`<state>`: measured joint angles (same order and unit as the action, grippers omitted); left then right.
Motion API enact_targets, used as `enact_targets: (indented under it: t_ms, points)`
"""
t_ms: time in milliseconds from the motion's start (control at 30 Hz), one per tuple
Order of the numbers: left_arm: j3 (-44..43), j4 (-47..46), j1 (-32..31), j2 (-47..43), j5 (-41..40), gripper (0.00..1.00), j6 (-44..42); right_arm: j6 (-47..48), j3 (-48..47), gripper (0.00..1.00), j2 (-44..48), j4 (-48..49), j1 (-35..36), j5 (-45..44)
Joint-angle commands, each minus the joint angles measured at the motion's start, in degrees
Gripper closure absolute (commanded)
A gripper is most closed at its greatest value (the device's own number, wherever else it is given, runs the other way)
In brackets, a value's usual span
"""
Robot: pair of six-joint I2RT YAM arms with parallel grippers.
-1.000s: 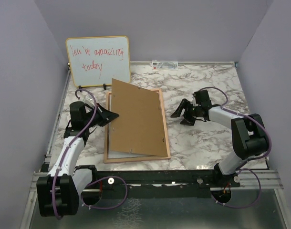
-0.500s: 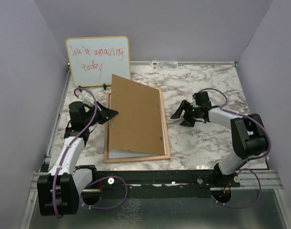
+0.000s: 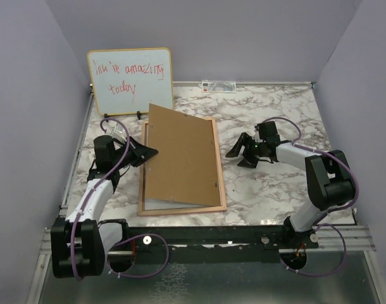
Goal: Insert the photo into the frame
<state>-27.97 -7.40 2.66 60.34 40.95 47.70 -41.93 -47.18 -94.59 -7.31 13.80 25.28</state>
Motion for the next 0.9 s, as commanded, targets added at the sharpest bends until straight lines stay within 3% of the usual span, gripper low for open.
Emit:
enact_targets:
  t_ms: [0, 100, 233, 433, 633, 700, 867]
  points:
    - [-0.3, 0.88, -0.02, 2.06, 1.28, 0.77, -3.03, -0.08, 1.11, 0.26, -1.22, 0.32, -0.26, 0.83]
    - [-2.96, 8.52, -0.01, 3.12, -2.17, 0.56, -7.56, 0.01, 1.3, 0.26, -0.97, 0.19, -0.27, 0.74]
    - [-5.73, 16.89, 0.01, 4.56, -7.01, 0.43, -12.49, 0.01, 1.47, 0.26, -0.86, 0.26, -0.27, 0.56]
    - [-8.21, 20.84, 0.03, 6.96, -10.61, 0.22, -14.39, -0.31, 1.48, 0.26, -1.13, 0.55, -0.27, 0.56]
    - [-8.87, 20.85, -0.1, 8.23, -10.0, 0.17, -15.51, -0.51, 1.99, 0.26, -1.28, 1.26, -0.26, 0.57]
    - [-8.57, 19.51, -0.22, 9.79, -7.49, 0.18, -15.35, 0.63, 1.86, 0.33, -2.0, 1.63, -0.27, 3.2]
    - [-9.2, 18.01, -1.37, 13.46, -4.29, 0.19, -14.85, 3.38, -1.7, 0.36, -6.28, -1.92, 0.78, 8.74]
